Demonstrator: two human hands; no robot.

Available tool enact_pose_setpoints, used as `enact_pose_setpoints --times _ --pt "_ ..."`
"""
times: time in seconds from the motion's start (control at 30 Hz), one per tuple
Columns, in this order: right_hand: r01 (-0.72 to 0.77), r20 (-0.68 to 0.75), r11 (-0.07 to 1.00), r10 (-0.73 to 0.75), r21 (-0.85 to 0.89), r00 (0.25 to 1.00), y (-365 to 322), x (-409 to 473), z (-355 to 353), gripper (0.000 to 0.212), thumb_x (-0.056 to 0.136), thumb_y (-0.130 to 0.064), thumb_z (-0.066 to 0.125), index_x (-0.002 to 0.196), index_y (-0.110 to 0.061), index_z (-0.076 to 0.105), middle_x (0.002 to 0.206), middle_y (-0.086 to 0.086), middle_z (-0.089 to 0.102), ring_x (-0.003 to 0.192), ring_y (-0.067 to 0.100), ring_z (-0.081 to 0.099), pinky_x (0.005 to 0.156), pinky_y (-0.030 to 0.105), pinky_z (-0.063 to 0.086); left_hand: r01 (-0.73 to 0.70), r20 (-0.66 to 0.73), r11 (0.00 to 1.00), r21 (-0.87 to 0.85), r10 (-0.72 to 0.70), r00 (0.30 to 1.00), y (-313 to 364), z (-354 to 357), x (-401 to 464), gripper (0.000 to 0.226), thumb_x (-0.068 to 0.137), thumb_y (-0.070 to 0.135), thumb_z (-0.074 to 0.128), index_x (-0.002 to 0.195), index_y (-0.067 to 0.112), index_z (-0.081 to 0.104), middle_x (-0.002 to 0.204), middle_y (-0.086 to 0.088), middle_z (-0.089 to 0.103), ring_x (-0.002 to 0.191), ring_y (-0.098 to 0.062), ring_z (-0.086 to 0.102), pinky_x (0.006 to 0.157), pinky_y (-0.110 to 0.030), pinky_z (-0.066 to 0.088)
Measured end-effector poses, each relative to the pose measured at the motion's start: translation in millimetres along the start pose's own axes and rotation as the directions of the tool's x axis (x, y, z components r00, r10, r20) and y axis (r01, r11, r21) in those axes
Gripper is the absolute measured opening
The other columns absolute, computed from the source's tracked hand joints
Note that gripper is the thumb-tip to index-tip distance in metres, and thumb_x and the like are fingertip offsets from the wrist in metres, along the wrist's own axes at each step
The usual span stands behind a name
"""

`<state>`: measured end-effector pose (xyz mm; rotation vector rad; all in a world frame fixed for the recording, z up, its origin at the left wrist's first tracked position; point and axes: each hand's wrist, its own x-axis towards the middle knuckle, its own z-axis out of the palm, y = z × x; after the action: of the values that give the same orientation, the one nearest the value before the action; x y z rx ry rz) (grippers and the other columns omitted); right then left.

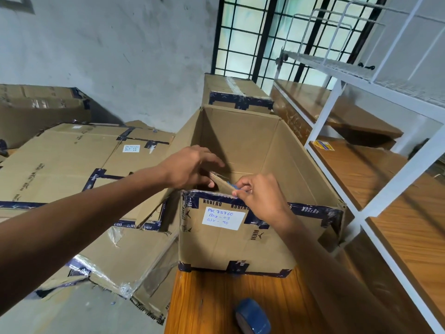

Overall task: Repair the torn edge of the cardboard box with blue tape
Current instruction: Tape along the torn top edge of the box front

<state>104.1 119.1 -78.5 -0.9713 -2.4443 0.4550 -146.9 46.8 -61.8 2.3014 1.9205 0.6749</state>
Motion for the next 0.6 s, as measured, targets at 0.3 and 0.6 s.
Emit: enact_pose_setpoints --times 0.3,0.6 --pt "-0.002 -0.006 1.0 0.002 0.018 1.0 0 -1 -1 0.003 0.09 -0.025 0.083 0.09 -0.028 0.083 0.078 -0.01 0.076 0.071 0.002 0.07 0.072 0.032 0.062 -0.127 0.041 0.991 -0.036 0.128 0.991 17 8 4 0.009 0.095 0.022 0.078 0.093 0.03 0.077 0.093 0.016 0.068 0.089 -0.003 0.065 0.081 -0.04 0.057" --pt "-0.01 -0.014 0.999 0.011 0.033 1.0 2 0 2 0.002 0.089 -0.026 0.084 0.091 -0.027 0.083 0.081 -0.009 0.078 0.073 0.0 0.07 0.07 0.03 0.061 -0.196 0.106 0.979 0.057 0.19 0.976 31 9 9 0.016 0.094 0.033 0.078 0.109 0.027 0.076 0.105 0.007 0.072 0.095 -0.015 0.067 0.082 -0.037 0.056"
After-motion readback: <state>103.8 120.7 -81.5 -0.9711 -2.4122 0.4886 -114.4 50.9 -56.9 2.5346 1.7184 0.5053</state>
